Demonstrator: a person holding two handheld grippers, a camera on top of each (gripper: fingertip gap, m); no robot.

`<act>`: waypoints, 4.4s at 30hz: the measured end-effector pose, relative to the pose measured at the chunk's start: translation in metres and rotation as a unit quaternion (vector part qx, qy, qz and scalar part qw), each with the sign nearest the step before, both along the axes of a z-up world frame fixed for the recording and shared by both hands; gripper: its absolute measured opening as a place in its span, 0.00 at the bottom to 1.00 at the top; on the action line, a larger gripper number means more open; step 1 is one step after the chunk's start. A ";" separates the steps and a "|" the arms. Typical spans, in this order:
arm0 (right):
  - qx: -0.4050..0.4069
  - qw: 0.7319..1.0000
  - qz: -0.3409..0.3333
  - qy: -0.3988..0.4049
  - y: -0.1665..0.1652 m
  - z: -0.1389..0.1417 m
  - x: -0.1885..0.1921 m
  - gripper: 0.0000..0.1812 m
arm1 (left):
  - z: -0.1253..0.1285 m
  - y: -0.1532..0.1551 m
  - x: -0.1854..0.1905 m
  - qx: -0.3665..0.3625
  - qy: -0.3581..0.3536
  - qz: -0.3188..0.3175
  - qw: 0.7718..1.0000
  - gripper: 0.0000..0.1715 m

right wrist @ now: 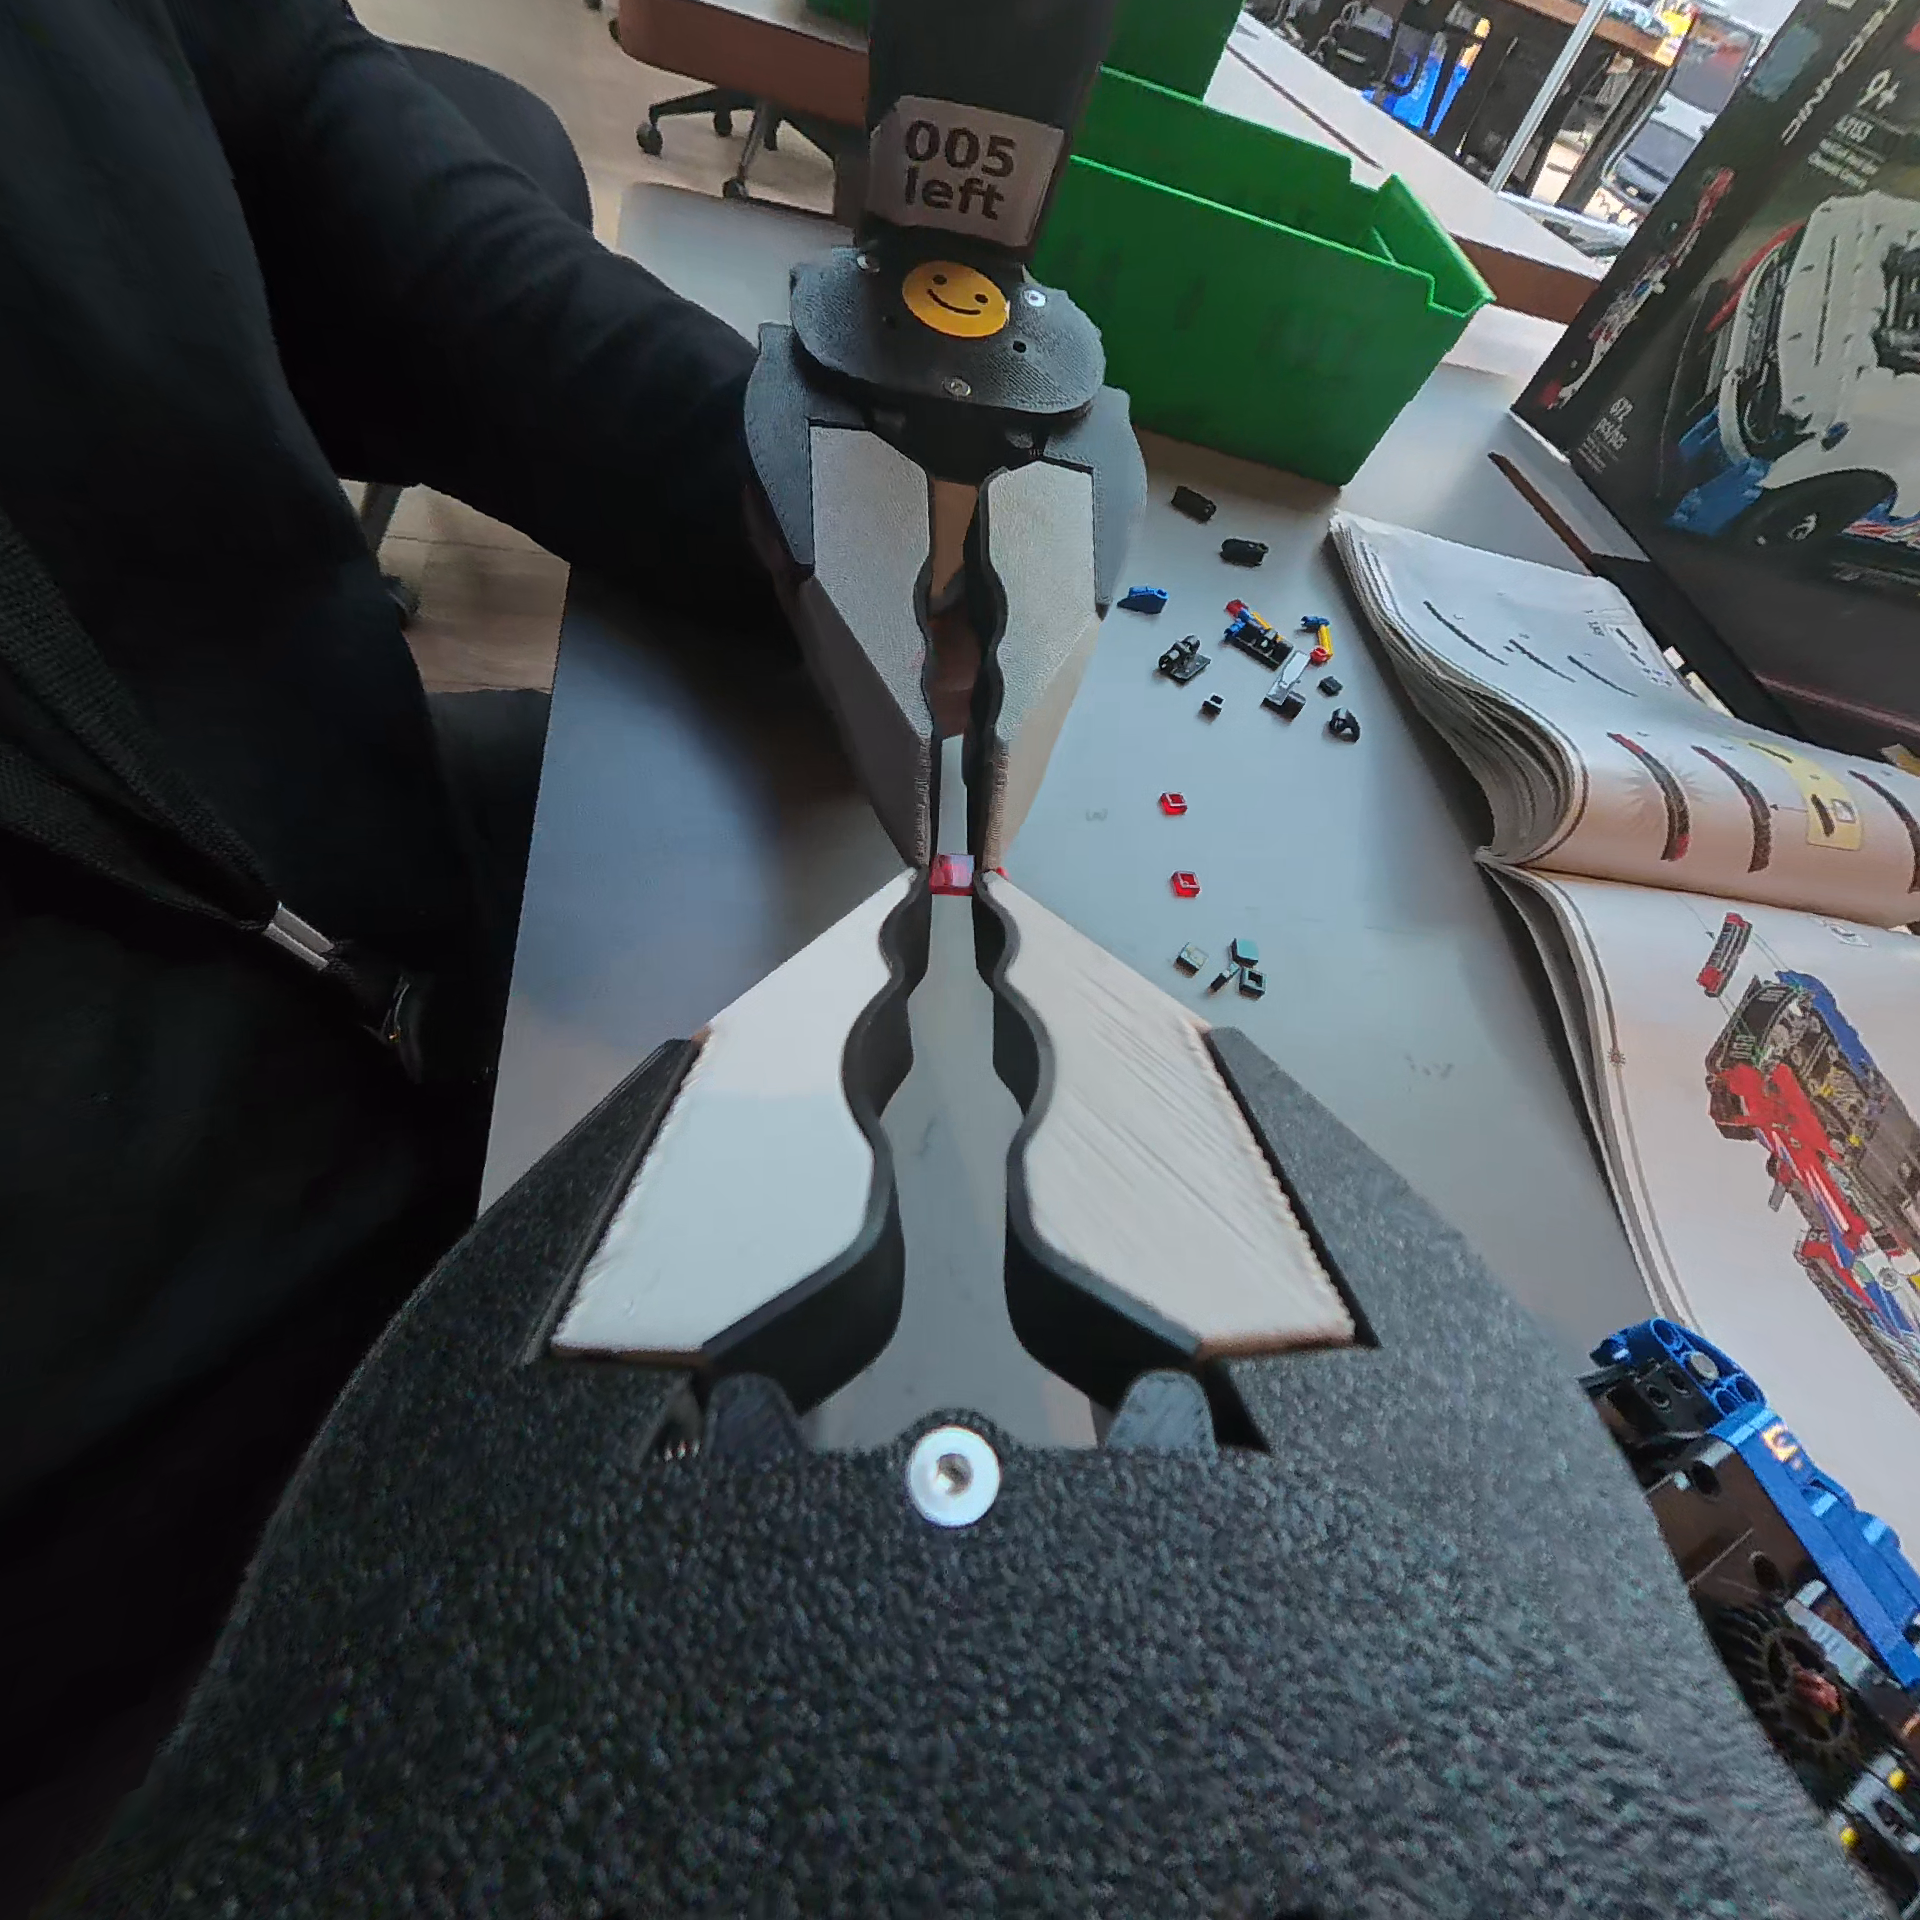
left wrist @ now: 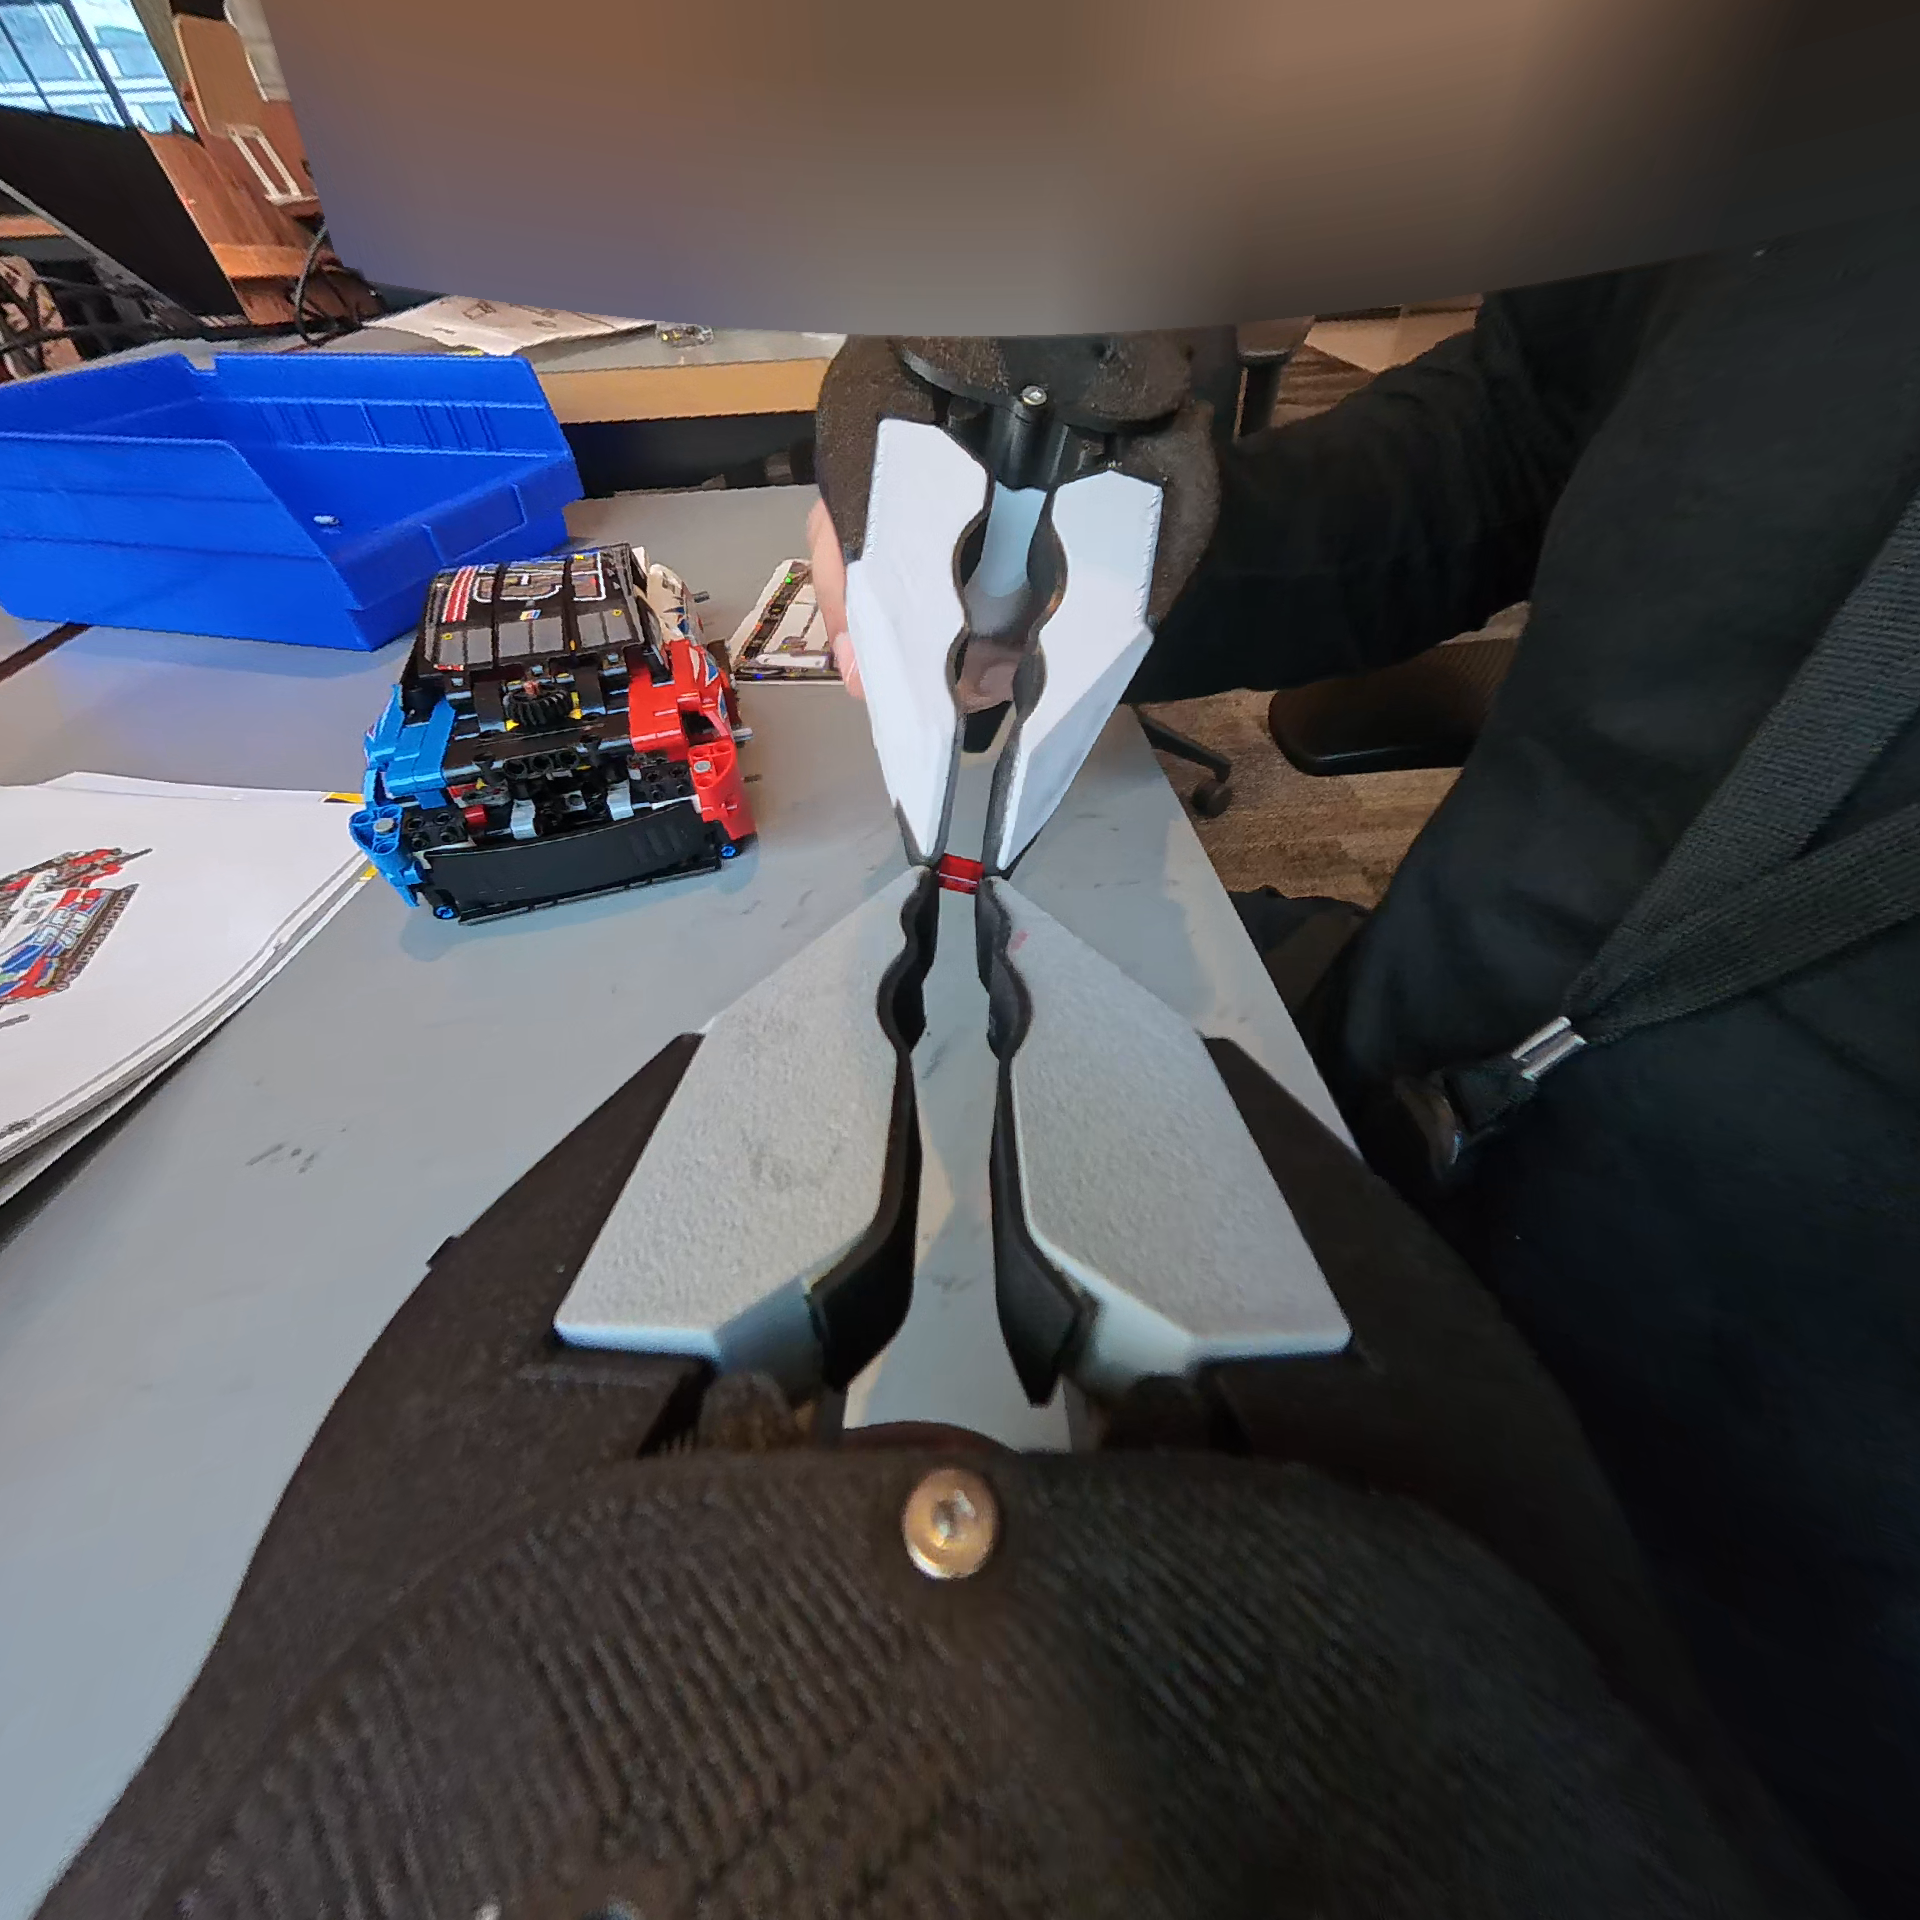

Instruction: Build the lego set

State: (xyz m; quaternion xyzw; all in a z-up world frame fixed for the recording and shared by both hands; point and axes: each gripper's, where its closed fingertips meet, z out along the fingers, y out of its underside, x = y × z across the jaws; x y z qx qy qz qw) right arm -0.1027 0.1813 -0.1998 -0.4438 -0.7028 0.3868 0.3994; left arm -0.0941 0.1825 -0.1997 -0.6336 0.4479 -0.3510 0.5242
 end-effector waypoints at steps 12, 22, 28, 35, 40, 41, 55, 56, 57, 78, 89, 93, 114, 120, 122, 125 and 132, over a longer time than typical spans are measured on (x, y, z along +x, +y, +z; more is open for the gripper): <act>0.000 1.000 -0.005 0.024 -0.001 0.008 -0.002 0.03 | 0.009 -0.002 -0.001 -0.008 -0.039 -0.008 0.999 0.02; -0.012 1.000 -0.019 0.017 0.007 0.005 -0.004 0.03 | 0.006 0.007 -0.003 -0.023 -0.033 0.018 0.999 0.03; -0.012 0.999 -0.041 -0.014 0.023 -0.010 0.000 0.03 | -0.002 0.023 -0.023 -0.040 0.002 0.074 0.996 0.11; -0.016 0.996 -0.052 -0.071 0.037 -0.042 0.001 0.03 | -0.056 0.036 -0.029 -0.126 0.180 0.084 0.972 0.22; -0.016 0.994 -0.056 -0.090 0.040 -0.054 0.003 0.03 | -0.084 0.035 -0.027 -0.144 0.254 0.056 0.955 0.12; -0.013 0.994 -0.056 -0.093 0.041 -0.056 0.002 0.03 | -0.084 0.035 -0.025 -0.139 0.254 0.047 0.956 0.05; 0.015 0.990 -0.017 -0.140 0.035 -0.072 -0.004 0.03 | -0.084 0.029 -0.023 -0.125 0.266 -0.040 0.955 0.03; 0.017 0.989 -0.016 -0.144 0.034 -0.073 -0.004 0.03 | -0.084 0.029 -0.023 -0.123 0.266 -0.040 0.955 0.03; 0.019 0.989 -0.015 -0.149 0.034 -0.075 -0.004 0.03 | -0.084 0.029 -0.023 -0.122 0.266 -0.041 0.955 0.03; 0.003 0.975 -0.001 -0.222 0.036 -0.079 -0.005 0.04 | -0.084 0.031 -0.024 -0.122 0.263 -0.025 0.957 0.04; -0.010 0.980 -0.005 -0.200 0.037 -0.079 -0.006 0.04 | -0.075 0.035 -0.011 -0.124 0.233 -0.023 0.964 0.04; -0.007 0.980 -0.009 -0.199 0.038 -0.079 -0.005 0.04 | -0.077 0.037 -0.008 -0.121 0.234 -0.018 0.964 0.01; -0.035 0.982 -0.043 -0.180 0.041 -0.070 0.002 0.03 | -0.080 0.038 -0.004 -0.124 0.274 -0.013 0.954 0.01; -0.045 0.982 -0.054 -0.177 0.046 -0.072 0.008 0.06 | -0.080 0.038 -0.003 -0.128 0.266 -0.012 0.955 0.01; -0.045 0.982 -0.056 -0.176 0.046 -0.068 0.011 0.06 | -0.080 0.038 -0.003 -0.130 0.265 -0.013 0.955 0.01; -0.037 0.984 -0.054 -0.166 0.043 -0.063 0.012 0.06 | -0.080 0.038 -0.003 -0.130 0.268 -0.014 0.955 0.01; 0.002 0.983 -0.033 -0.183 0.039 -0.073 -0.001 0.05 | -0.080 0.038 -0.002 -0.128 0.267 -0.013 0.955 0.01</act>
